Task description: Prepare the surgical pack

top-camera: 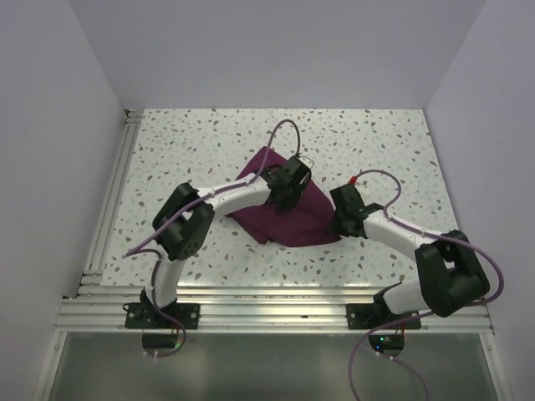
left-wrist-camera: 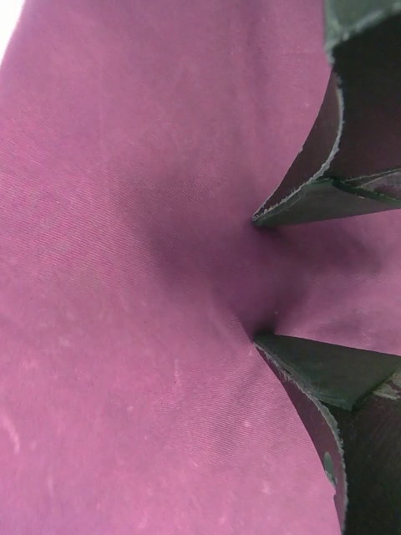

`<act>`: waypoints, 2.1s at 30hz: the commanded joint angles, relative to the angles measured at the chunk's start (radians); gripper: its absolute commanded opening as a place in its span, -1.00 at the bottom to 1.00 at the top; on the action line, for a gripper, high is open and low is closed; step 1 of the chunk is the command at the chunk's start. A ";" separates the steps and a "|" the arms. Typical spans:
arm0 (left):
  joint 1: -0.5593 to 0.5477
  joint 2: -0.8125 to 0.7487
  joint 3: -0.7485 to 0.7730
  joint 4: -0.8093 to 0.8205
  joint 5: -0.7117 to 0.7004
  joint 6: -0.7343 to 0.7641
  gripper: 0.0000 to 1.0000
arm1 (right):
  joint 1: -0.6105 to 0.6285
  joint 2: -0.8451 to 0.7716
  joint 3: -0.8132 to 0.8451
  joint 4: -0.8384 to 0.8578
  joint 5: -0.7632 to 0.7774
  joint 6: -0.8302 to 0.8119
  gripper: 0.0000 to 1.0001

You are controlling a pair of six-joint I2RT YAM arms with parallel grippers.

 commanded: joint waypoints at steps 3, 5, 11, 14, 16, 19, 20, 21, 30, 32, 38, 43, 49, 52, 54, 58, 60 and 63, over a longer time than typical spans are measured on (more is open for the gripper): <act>-0.010 0.057 0.048 -0.044 -0.023 0.016 0.14 | -0.026 0.022 -0.004 -0.014 0.036 -0.011 -1.00; -0.013 0.080 0.050 -0.061 -0.056 -0.001 0.04 | -0.038 0.029 0.001 -0.028 0.048 0.004 -1.00; -0.015 0.119 0.050 -0.083 -0.122 -0.022 -0.58 | -0.051 0.031 -0.007 -0.020 0.043 0.011 -1.00; -0.021 0.130 0.050 -0.100 -0.147 -0.027 -1.00 | -0.052 0.029 -0.010 -0.013 0.040 0.009 -1.00; -0.022 0.133 0.053 -0.107 -0.142 -0.028 -1.00 | -0.052 0.023 -0.017 0.013 0.022 0.008 -1.00; -0.022 0.137 0.065 -0.130 -0.132 -0.033 -1.00 | -0.052 0.028 -0.020 0.036 0.002 -0.008 -1.00; -0.022 0.133 0.074 -0.139 -0.129 -0.036 -1.00 | -0.052 0.031 -0.020 0.038 -0.007 -0.012 -1.00; -0.022 0.128 0.082 -0.149 -0.123 -0.036 -1.00 | -0.052 0.031 -0.020 0.041 -0.010 -0.012 -1.00; 0.016 0.030 0.240 -0.230 0.080 -0.034 -1.00 | -0.052 0.026 -0.036 0.084 -0.065 -0.017 -1.00; 0.028 0.018 0.257 -0.254 0.100 -0.034 -1.00 | -0.052 0.026 -0.037 0.101 -0.079 -0.022 -1.00; 0.061 -0.038 0.262 -0.261 0.158 -0.034 -1.00 | -0.052 0.019 -0.060 0.191 -0.159 -0.038 -1.00; 0.076 -0.077 0.283 -0.273 0.195 -0.036 -1.00 | -0.052 0.026 -0.057 0.245 -0.180 -0.045 -1.00; 0.087 -0.090 0.352 -0.307 0.233 -0.036 -1.00 | -0.052 0.082 -0.031 0.294 -0.216 -0.035 -1.00; 0.093 -0.091 0.378 -0.317 0.252 -0.036 -1.00 | -0.052 0.108 -0.033 0.344 -0.237 -0.017 -1.00; 0.099 -0.093 0.390 -0.320 0.263 -0.038 -1.00 | -0.052 0.123 -0.034 0.395 -0.254 -0.009 -1.00; 0.110 -0.104 0.400 -0.317 0.270 -0.044 -1.00 | -0.049 0.166 -0.037 0.484 -0.269 0.024 -1.00; 0.114 -0.107 0.409 -0.319 0.269 -0.045 -1.00 | -0.045 0.192 -0.043 0.547 -0.269 0.035 -1.00; 0.120 -0.108 0.426 -0.327 0.292 -0.047 -1.00 | -0.020 0.230 -0.037 0.620 -0.270 0.066 -1.00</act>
